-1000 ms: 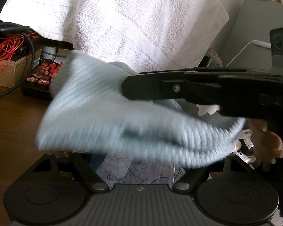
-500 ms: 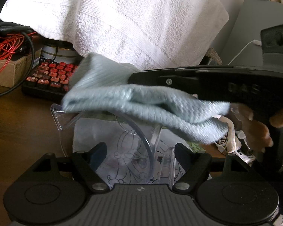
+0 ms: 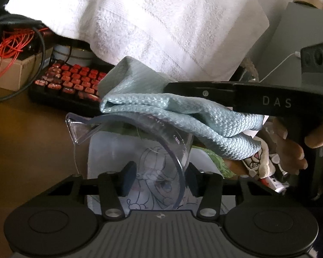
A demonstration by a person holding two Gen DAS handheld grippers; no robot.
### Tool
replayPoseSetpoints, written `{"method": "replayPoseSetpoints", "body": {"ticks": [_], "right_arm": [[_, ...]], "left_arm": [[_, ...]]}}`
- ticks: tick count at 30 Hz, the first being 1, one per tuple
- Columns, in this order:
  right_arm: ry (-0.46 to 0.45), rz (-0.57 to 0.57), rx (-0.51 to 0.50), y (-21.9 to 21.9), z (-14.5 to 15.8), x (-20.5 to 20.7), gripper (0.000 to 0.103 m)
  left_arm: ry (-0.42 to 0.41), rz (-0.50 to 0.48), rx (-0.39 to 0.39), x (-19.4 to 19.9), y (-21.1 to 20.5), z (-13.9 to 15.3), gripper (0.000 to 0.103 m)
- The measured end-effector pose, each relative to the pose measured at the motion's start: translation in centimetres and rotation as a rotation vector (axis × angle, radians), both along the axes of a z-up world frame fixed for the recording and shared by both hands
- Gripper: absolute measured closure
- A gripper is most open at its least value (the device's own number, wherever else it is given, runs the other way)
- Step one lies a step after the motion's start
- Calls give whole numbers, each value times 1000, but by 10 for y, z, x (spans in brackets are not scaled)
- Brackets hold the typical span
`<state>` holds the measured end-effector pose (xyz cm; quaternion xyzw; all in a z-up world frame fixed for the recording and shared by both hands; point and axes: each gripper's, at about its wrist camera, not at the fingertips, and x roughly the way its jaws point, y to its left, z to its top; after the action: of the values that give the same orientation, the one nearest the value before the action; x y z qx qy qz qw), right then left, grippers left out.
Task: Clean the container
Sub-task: 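Rub the cloth across the jug rim with the right gripper, then keep wiping the jug with the cloth in the right gripper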
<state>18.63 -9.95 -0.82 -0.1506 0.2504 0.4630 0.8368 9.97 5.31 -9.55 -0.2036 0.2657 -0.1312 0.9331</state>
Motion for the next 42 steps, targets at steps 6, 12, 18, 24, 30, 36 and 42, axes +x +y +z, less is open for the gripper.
{"method": "replayPoseSetpoints", "body": {"ticks": [6,12,18,24,30,36,42], "right_arm": [[0,6,4,-2,-1,3,88],[3,4,5,-1,-1,1,88],[5,16,4,-1,0,5,88],[6,19,3,-1,0,6,88],[-11,51,-10,2,0,-5,88],[-35,96,-29,7,2,-21,88],[-54,154,-40,14,3,-40,88]], "left_arm": [[-21,-36,-16,-3,-2,0,74],[-52,-67,-46,-6,0,2,88],[-71,-72,-46,-6,0,3,91],[-73,-79,-60,-5,2,3,92],[-87,-77,-45,-5,0,3,93],[-95,-75,-36,-4,-1,3,94],[-90,-76,-39,-4,0,3,94]]}}
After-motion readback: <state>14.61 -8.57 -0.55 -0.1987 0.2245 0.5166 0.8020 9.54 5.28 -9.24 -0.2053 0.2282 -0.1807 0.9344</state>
